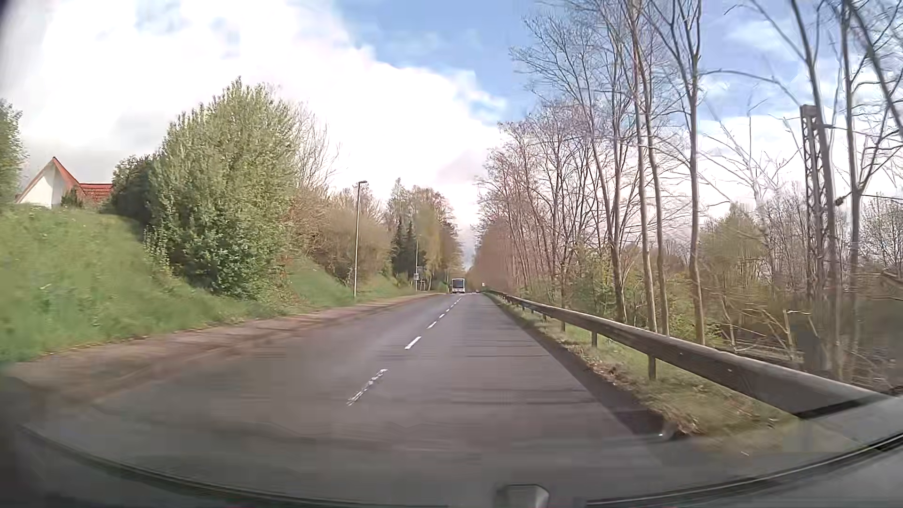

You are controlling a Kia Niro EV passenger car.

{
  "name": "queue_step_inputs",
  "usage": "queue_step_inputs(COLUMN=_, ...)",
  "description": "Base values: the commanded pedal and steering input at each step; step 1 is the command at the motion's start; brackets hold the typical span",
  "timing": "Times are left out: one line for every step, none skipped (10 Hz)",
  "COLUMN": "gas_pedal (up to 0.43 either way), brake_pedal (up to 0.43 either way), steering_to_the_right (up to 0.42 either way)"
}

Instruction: Follow the waypoints while adhering to traffic rules and regulations

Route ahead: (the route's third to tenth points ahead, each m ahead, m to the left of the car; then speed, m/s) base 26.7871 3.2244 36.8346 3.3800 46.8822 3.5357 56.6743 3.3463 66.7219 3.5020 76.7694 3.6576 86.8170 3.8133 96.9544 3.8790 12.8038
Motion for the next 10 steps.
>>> queue_step_inputs(gas_pedal=0.028, brake_pedal=0.0, steering_to_the_right=0.001)
queue_step_inputs(gas_pedal=0.028, brake_pedal=0.0, steering_to_the_right=0.001)
queue_step_inputs(gas_pedal=0.028, brake_pedal=0.0, steering_to_the_right=0.001)
queue_step_inputs(gas_pedal=0.028, brake_pedal=0.0, steering_to_the_right=0.001)
queue_step_inputs(gas_pedal=0.028, brake_pedal=0.0, steering_to_the_right=0.001)
queue_step_inputs(gas_pedal=0.028, brake_pedal=0.0, steering_to_the_right=0.001)
queue_step_inputs(gas_pedal=0.028, brake_pedal=0.0, steering_to_the_right=0.0)
queue_step_inputs(gas_pedal=0.028, brake_pedal=0.0, steering_to_the_right=0.001)
queue_step_inputs(gas_pedal=0.028, brake_pedal=0.0, steering_to_the_right=0.001)
queue_step_inputs(gas_pedal=0.039, brake_pedal=0.0, steering_to_the_right=0.001)
